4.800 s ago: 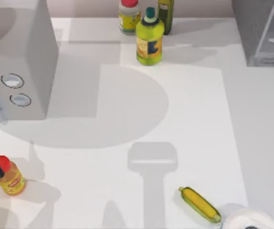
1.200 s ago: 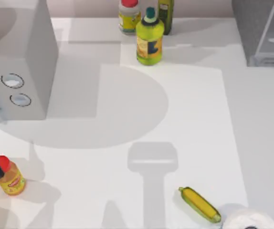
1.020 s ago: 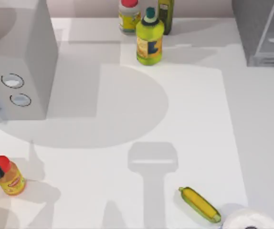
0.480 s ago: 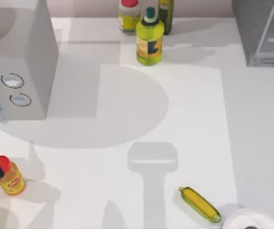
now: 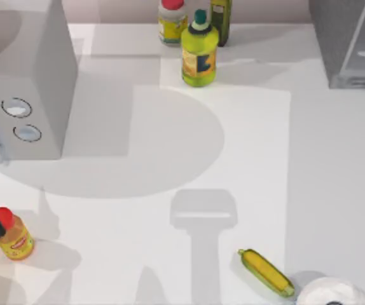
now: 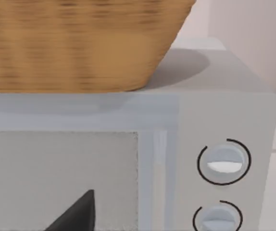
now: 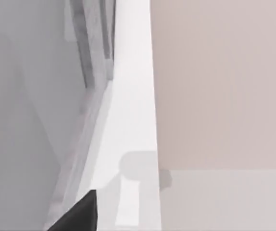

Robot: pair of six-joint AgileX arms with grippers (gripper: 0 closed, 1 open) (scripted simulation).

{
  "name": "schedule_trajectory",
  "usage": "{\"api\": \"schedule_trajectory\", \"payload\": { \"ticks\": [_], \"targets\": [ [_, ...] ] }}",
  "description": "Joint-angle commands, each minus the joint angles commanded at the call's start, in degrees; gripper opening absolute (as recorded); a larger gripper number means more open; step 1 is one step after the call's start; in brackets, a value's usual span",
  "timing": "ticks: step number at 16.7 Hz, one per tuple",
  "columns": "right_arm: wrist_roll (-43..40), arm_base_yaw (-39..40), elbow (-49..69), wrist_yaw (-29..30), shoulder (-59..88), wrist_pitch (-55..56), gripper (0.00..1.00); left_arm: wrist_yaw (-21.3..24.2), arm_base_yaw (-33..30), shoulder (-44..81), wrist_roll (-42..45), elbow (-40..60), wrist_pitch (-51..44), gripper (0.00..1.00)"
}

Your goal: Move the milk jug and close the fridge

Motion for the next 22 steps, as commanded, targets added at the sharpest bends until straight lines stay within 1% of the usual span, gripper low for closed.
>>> {"api": "schedule_trajectory", "payload": {
  "ticks": [5, 8, 11, 18, 20, 22],
  "targets": [
    [-0.1, -1.1, -0.9, -0.1, -0.8, 0.4, 1.00, 0.0, 0.0, 0.0, 0.0, 0.0, 0.0, 1.00],
    [2.6, 2.5, -1.8, 2.8, -1.9, 2.1, 1.00, 0.0, 0.0, 0.0, 0.0, 0.0, 0.0, 1.00],
    [8.3, 11.1, -3.8, 9.7, -4.2, 5.7, 1.00, 0.0, 0.0, 0.0, 0.0, 0.0, 0.0, 1.00],
    [26.2, 40.5, -12.5, 32.9, -10.6, 15.3, 1.00, 0.0, 0.0, 0.0, 0.0, 0.0, 0.0, 1.00],
    [30.8, 46.7, -15.1, 37.8, -11.7, 17.0, 1.00, 0.0, 0.0, 0.0, 0.0, 0.0, 0.0, 1.00],
    [34.1, 50.5, -17.0, 40.9, -12.5, 18.2, 1.00, 0.0, 0.0, 0.0, 0.0, 0.0, 0.0, 1.00]
  ]
}}
